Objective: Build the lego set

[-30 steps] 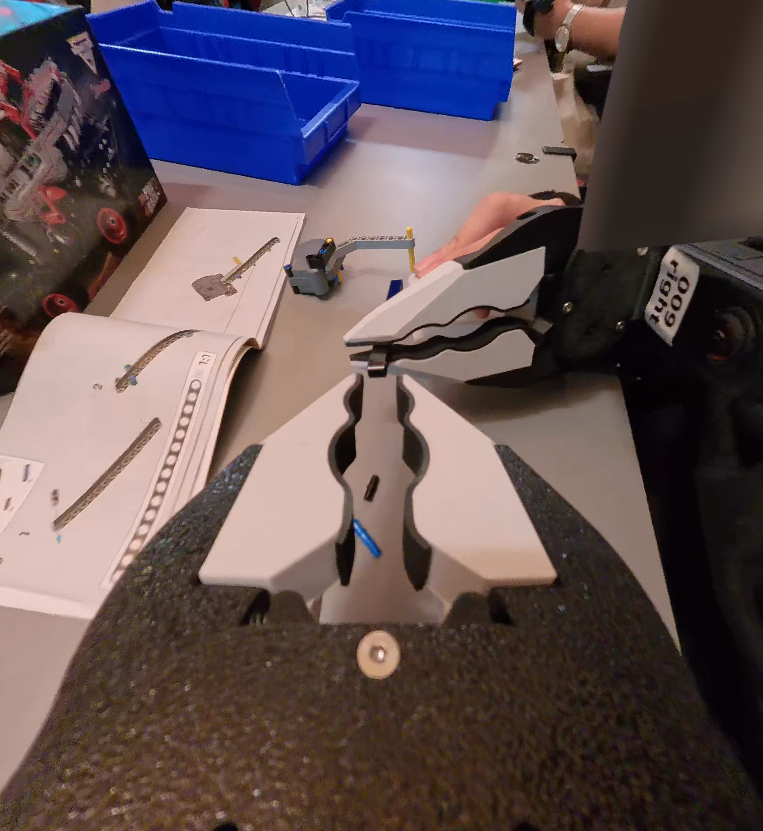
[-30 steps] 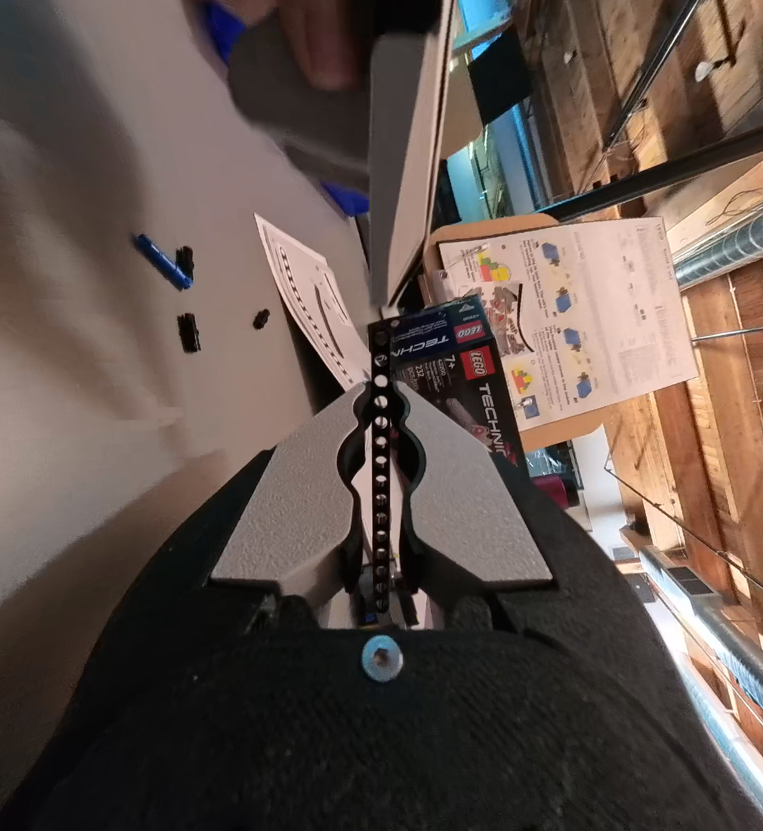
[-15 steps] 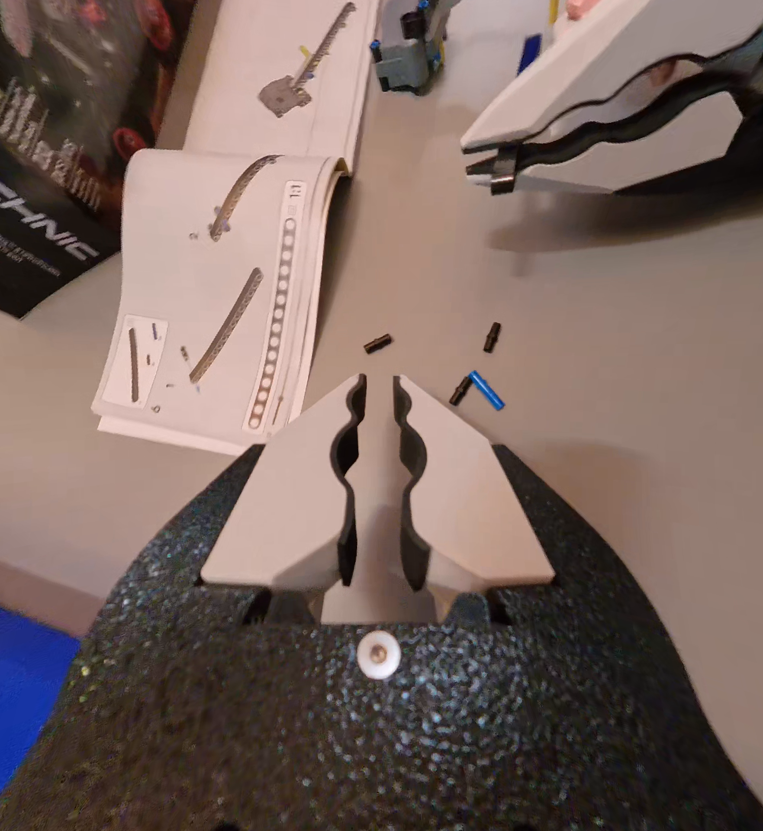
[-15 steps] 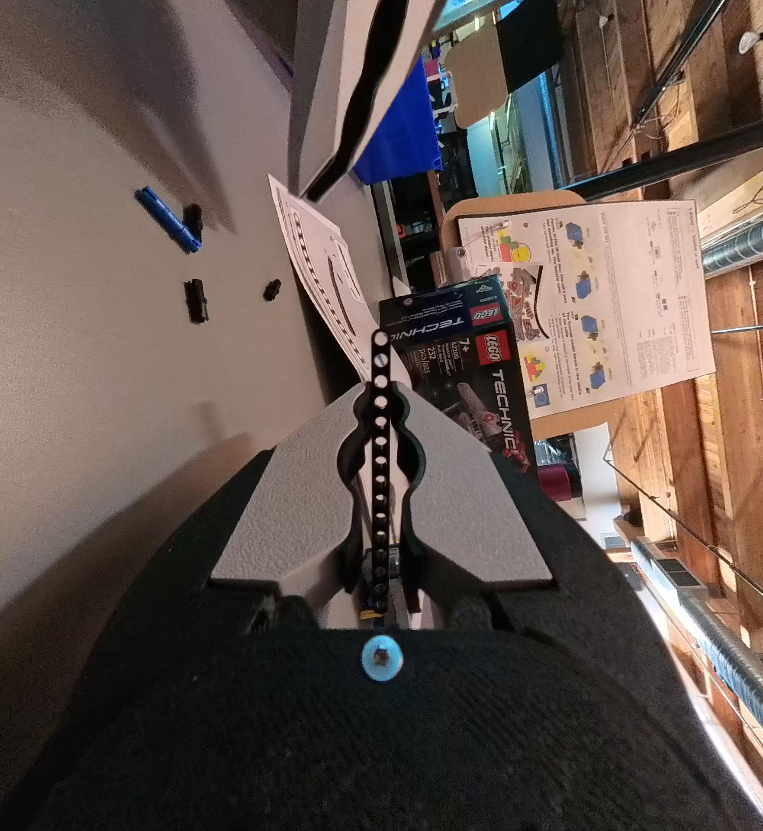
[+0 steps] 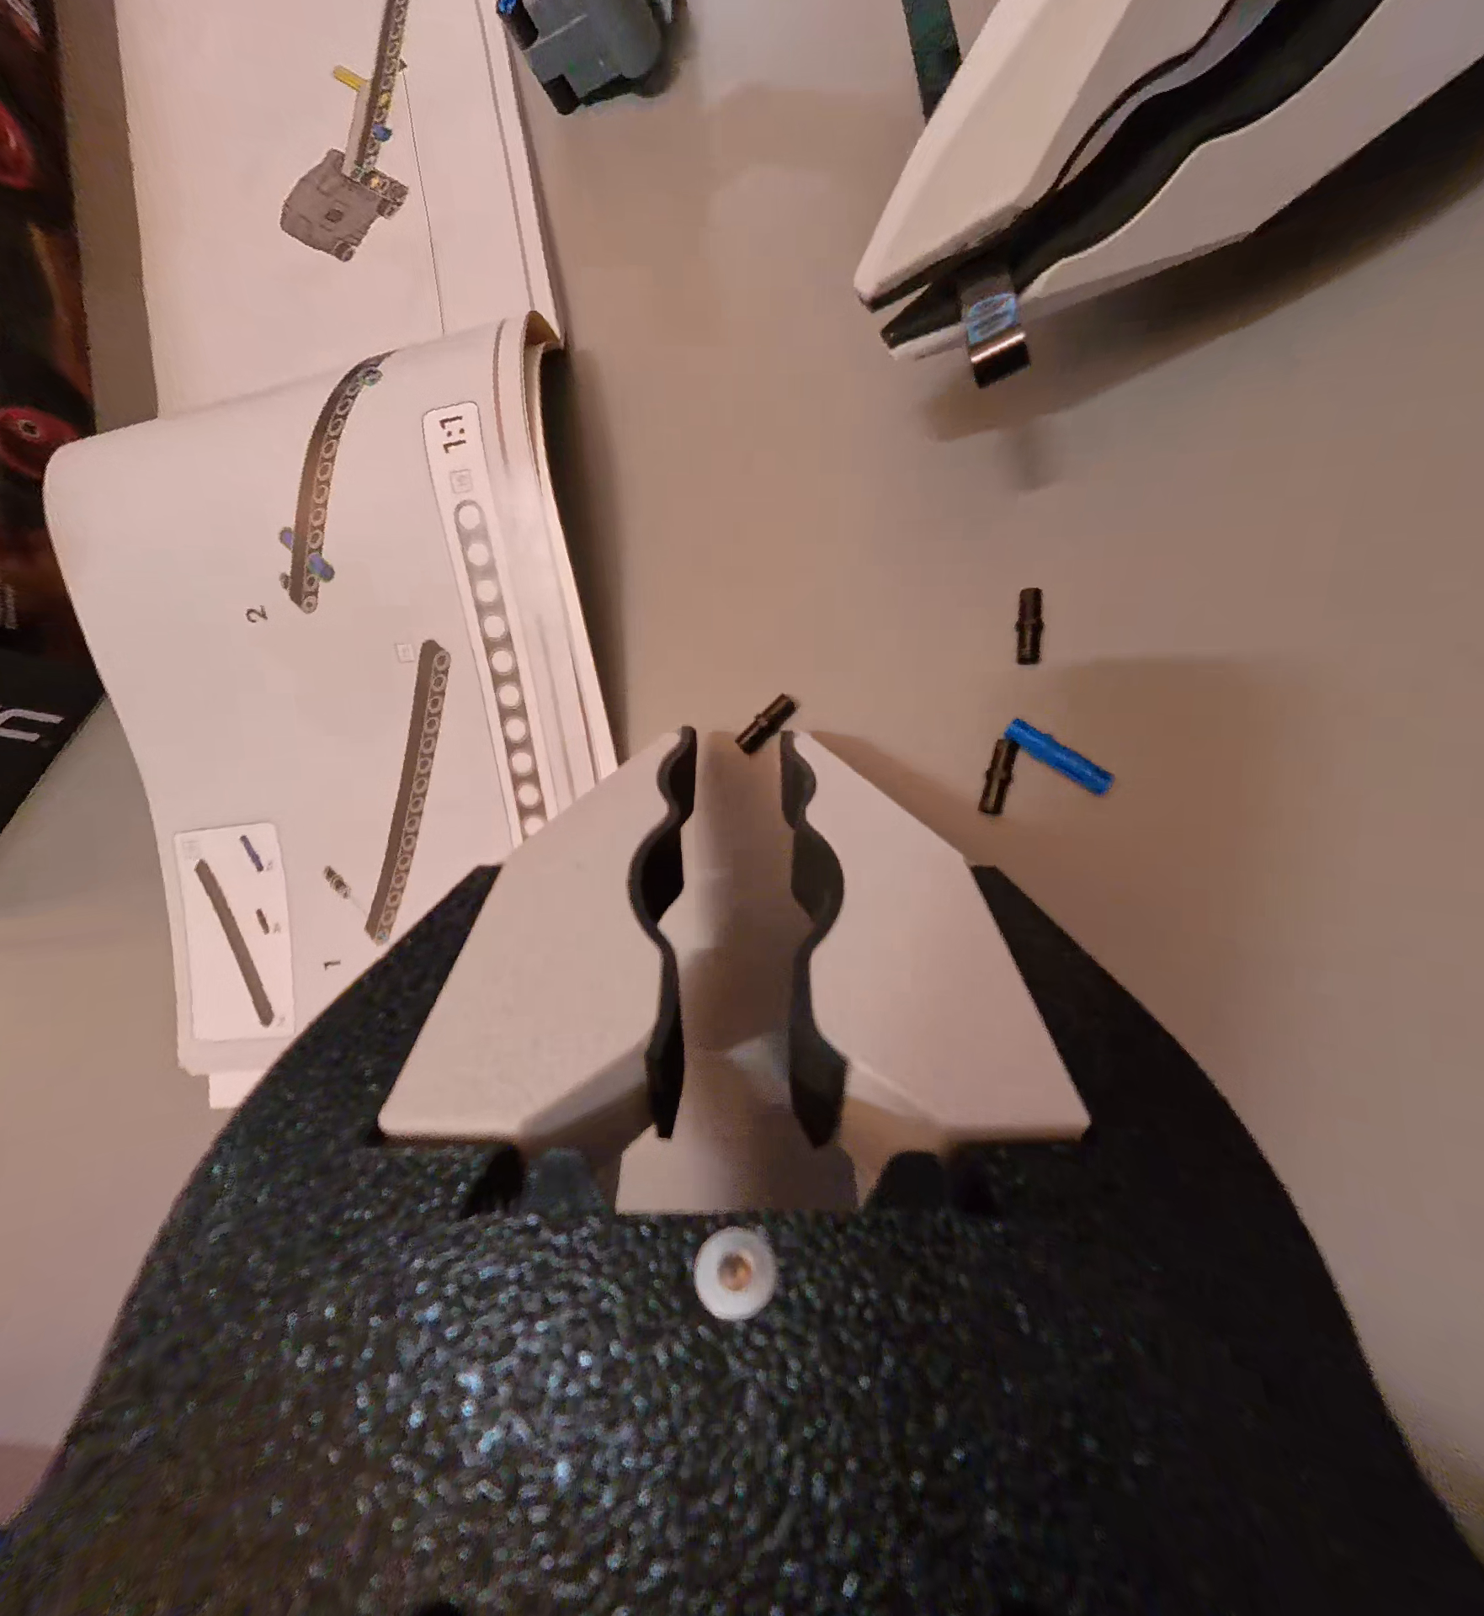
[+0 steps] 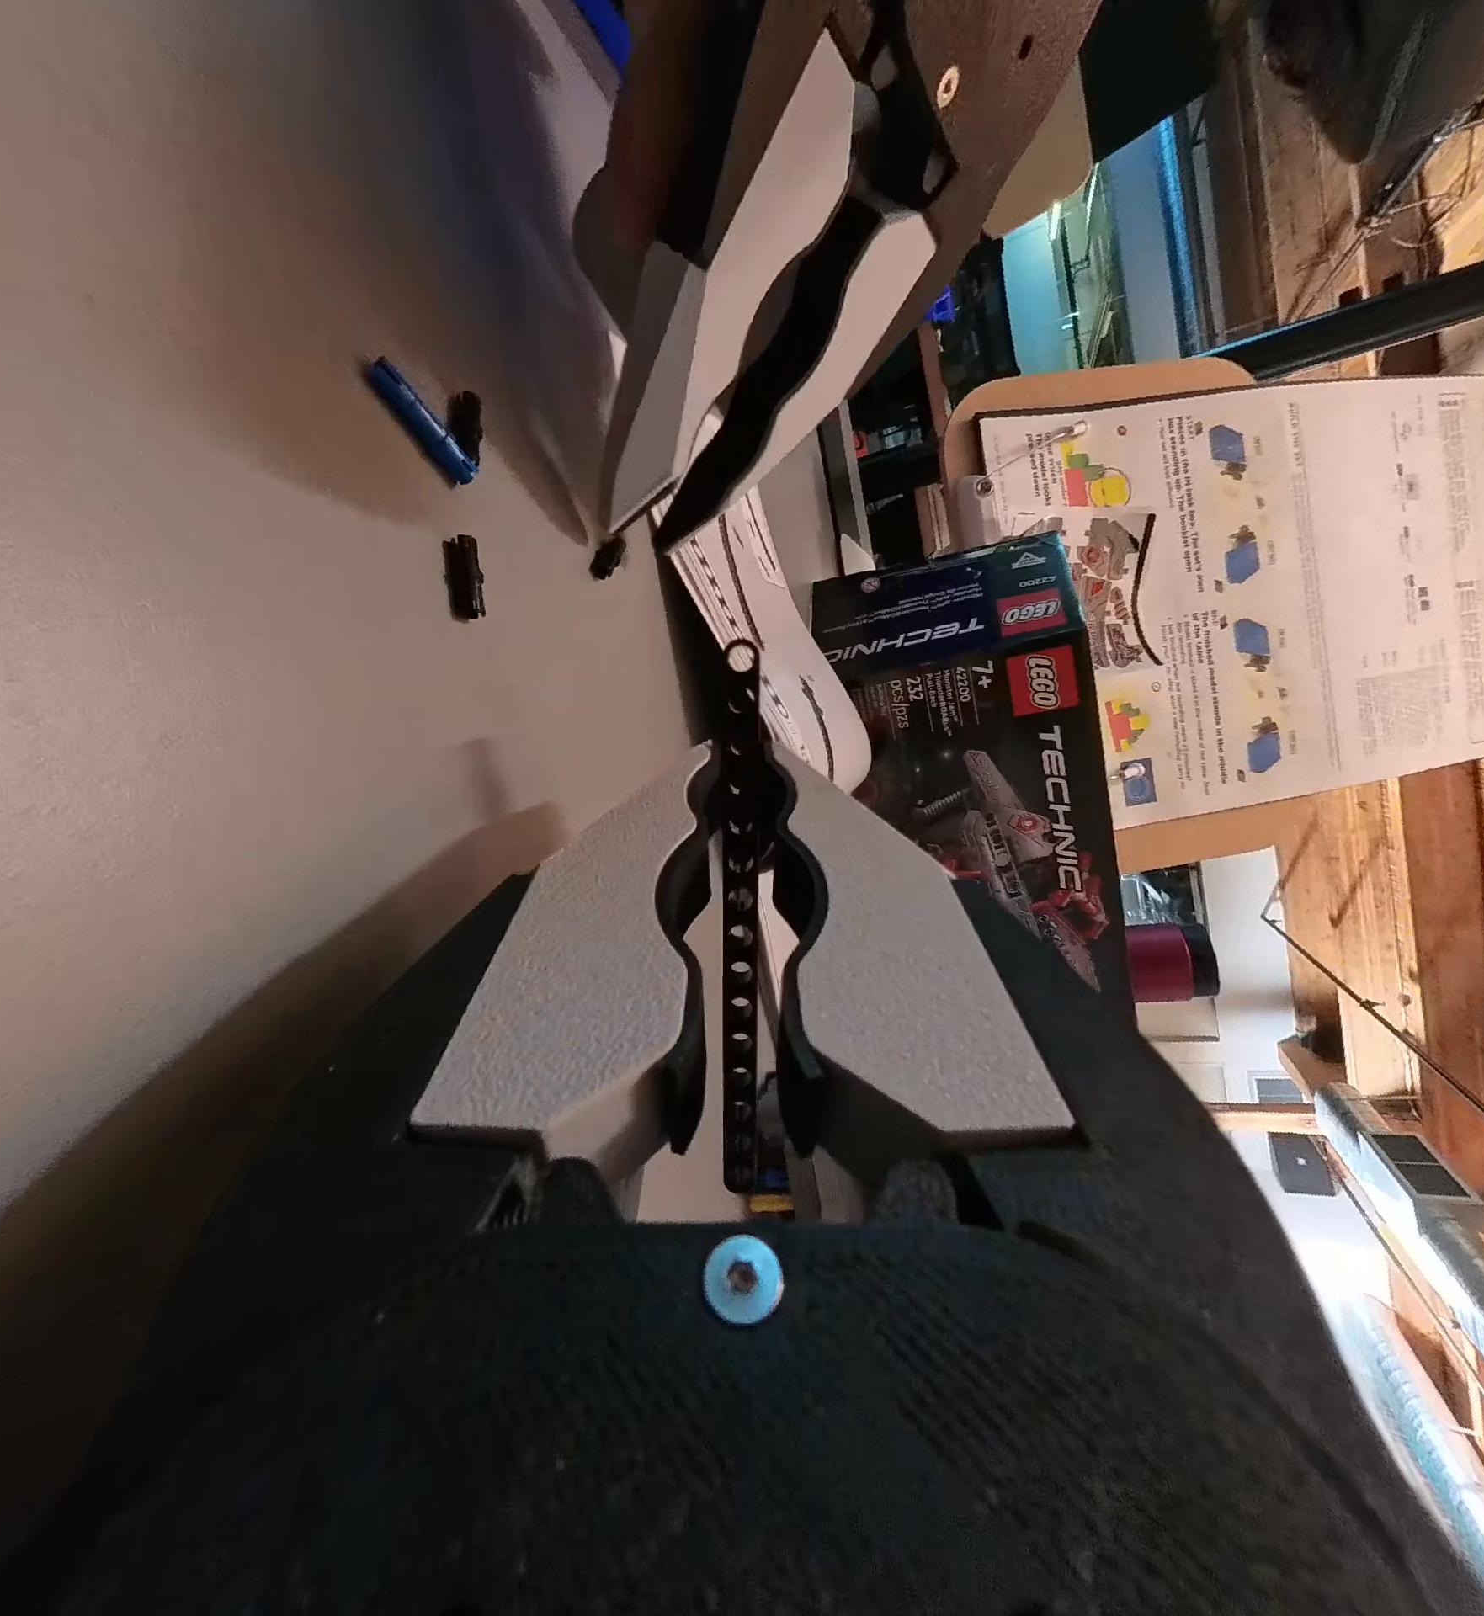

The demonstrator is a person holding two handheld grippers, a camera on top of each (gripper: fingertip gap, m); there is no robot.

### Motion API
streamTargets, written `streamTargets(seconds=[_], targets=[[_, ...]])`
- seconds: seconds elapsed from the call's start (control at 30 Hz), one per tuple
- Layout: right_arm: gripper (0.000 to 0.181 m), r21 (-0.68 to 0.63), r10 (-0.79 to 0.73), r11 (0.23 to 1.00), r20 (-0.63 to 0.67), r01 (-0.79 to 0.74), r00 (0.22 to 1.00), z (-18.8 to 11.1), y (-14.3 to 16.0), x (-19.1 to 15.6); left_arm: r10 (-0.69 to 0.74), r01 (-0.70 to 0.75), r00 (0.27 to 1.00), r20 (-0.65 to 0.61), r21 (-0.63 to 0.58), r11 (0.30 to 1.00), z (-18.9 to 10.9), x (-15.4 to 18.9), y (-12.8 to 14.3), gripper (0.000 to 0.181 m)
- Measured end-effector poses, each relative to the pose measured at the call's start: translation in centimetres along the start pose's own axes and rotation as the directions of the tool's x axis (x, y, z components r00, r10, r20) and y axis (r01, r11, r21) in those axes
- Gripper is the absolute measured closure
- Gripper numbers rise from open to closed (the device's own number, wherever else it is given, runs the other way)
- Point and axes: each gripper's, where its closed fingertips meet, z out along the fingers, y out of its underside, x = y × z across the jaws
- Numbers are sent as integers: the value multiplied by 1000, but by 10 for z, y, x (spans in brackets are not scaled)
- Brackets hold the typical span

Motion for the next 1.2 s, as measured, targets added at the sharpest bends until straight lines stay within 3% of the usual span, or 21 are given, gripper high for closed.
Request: streamTargets(seconds=[0.17, 0.23, 0.53, 0.77, 0.97, 1.2], targets=[[177, -26, 25, 999, 29, -25, 999, 3, 4, -4, -37, 37, 999, -17, 25, 999, 6, 1, 0, 170], [177, -23, 41, 999, 46, -40, 998, 3, 4, -6, -47, 48, 999, -19, 30, 998, 7, 2, 0, 180], [177, -65, 47, 997, 36, -45, 998, 6, 9, -5, -69, 68, 998, 16, 60, 996, 4, 8, -4, 181], [177, 26, 29, 999, 36, -30, 999, 1, -6, -5, 138, -146, 989, 51, 217, 965, -14, 18, -29, 180], [177, 138, 98, 985, 76, -108, 992, -7, -21, -3, 204, -191, 979, 0, 352, 916, -30, 38, -51, 180], [177, 234, 297, 913, 181, -335, 938, -15, -30, 6, 215, -176, 976, -29, 475, 862, -43, 45, -66, 180]])
